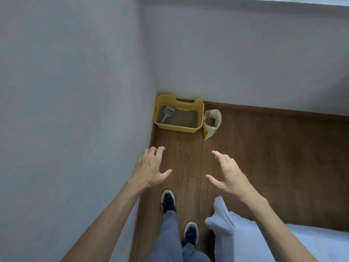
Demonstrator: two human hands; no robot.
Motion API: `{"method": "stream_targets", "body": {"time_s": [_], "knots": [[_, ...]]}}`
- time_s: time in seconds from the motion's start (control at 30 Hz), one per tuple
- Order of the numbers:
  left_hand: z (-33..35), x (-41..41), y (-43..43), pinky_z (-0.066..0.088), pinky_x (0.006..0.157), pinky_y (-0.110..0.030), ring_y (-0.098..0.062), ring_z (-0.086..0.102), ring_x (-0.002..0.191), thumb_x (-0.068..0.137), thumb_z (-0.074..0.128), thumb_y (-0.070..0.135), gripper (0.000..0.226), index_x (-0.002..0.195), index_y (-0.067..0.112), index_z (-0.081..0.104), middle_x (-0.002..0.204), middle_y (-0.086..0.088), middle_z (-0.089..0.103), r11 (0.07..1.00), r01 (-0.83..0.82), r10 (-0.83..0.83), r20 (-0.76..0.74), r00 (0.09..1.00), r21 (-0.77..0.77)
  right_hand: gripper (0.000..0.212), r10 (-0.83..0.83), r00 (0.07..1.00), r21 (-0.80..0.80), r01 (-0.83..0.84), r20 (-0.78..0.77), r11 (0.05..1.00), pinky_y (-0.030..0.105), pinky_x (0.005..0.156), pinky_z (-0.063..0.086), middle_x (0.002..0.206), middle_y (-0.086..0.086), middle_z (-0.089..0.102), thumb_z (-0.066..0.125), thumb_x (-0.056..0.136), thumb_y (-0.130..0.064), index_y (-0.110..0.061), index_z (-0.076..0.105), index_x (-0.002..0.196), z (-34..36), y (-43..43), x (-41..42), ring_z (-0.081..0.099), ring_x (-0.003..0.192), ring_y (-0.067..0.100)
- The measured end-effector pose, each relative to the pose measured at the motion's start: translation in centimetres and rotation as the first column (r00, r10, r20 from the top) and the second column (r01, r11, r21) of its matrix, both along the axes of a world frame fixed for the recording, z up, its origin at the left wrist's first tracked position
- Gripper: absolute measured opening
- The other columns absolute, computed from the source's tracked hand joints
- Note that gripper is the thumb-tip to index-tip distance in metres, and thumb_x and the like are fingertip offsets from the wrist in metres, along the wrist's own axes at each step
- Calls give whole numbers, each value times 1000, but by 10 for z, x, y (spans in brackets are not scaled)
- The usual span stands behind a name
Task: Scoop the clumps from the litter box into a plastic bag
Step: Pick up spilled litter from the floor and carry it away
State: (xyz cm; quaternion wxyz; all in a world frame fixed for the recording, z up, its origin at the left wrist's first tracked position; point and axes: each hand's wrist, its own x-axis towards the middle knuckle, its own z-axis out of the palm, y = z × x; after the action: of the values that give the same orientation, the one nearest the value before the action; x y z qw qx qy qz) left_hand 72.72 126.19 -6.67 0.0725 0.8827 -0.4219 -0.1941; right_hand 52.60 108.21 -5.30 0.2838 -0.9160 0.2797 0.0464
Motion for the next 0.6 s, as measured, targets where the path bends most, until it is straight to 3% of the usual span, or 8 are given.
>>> {"method": "stream_targets", "body": {"time_s": [0.33,0.5,0.6], "knots": [[-72,68,-36,45,99,-35,-22,44,125,80,61,59,79,142,21,30,139,-7,45,996,34,-31,-32,999,77,78,-74,996,54,77,-48,996,33,97,44,131,6,50,66,84,-41,-14,29,148,-65,-26,61,49,118,22],[-126,81,-55,44,99,-35,-21,44,124,80,60,59,79,142,21,29,138,-7,45,993,35,-28,-68,997,110,75,-1,995,79,9,-101,997,18,86,37,130,-2,46,60,88,-44,-20,24,150,-123,-32,72,44,111,12],[-165,87,-67,44,98,-36,-22,44,124,80,61,58,79,142,21,29,137,-7,45,991,31,-19,-90,996,132,76,60,985,108,-43,-159,993,16,82,35,131,-4,44,57,89,-47,-22,21,150,-169,-41,79,43,111,12]]}}
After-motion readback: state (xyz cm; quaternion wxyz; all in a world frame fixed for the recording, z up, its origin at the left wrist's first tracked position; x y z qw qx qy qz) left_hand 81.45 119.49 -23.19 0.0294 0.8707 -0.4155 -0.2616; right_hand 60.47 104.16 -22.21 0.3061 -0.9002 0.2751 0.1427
